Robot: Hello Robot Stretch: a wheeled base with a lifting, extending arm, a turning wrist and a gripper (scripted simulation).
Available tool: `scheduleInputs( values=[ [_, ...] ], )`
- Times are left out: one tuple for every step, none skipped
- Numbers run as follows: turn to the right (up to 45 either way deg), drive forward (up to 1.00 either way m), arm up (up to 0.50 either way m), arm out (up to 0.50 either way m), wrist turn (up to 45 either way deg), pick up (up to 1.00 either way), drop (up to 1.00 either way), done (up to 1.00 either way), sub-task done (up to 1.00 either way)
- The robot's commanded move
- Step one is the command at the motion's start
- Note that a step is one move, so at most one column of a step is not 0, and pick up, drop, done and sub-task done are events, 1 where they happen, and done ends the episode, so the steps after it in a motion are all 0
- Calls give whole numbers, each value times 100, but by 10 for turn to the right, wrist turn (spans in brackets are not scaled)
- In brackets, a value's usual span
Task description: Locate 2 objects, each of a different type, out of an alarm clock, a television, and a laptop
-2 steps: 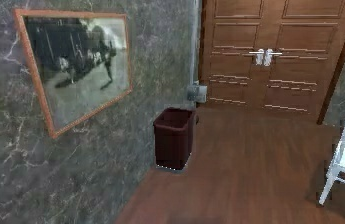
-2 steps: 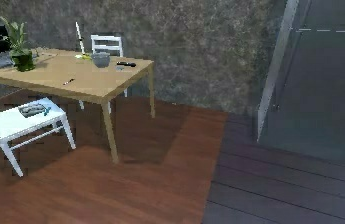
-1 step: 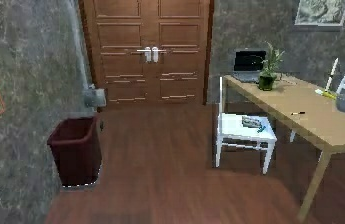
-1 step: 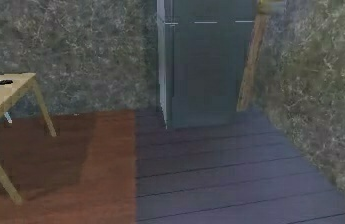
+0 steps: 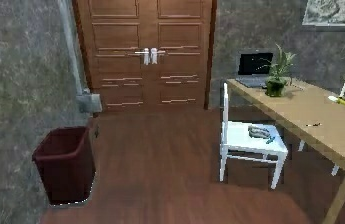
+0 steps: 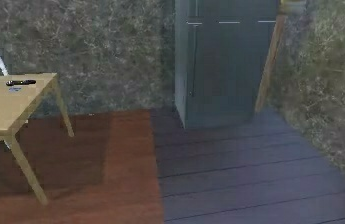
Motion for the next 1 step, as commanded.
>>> scheduleInputs(
  values=[
    [30,0,0,0,0,0,0,0,0]
  ],
)
